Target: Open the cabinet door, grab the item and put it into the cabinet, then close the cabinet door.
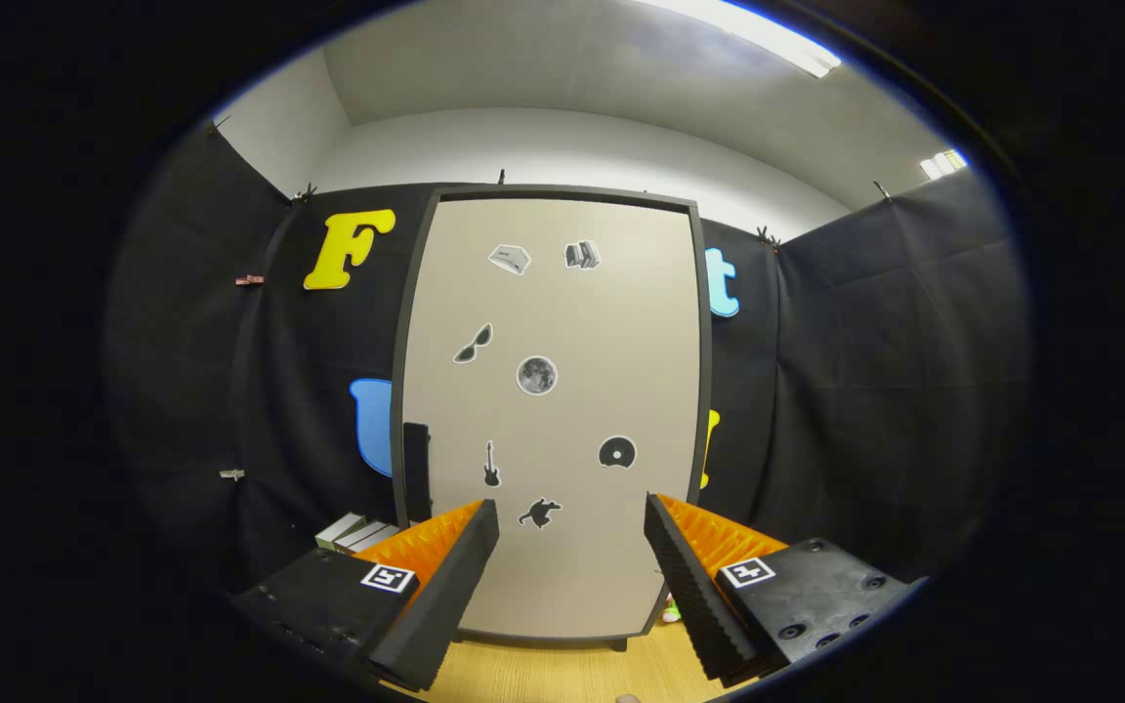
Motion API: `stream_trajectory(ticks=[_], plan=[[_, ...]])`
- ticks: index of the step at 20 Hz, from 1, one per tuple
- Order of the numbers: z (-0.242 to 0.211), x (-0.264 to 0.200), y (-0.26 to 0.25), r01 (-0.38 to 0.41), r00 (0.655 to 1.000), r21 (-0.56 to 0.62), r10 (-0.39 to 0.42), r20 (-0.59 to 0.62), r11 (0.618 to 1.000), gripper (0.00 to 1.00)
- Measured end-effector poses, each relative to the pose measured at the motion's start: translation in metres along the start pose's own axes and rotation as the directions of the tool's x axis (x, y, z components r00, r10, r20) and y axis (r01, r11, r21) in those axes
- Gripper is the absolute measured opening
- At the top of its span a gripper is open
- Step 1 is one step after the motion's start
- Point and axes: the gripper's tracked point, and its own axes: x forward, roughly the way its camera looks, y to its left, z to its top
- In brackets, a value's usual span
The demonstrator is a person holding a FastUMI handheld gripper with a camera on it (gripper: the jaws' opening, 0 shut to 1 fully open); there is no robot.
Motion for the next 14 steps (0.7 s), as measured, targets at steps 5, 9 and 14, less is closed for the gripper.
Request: stream_trajectory(ticks=[5,9,14], plan=[[-0.001,0.002,0.004,-0.003,1.000,0.000,0.003,-0.006,1.000,0.97],[-0.001,0.003,0.005,-0.006,1.000,0.002,0.006,-0.008,1.000,0.97],[-0.003,0.012,0.015,-0.011,1.000,0.018,0.011,-0.003,1.000,0.97]])
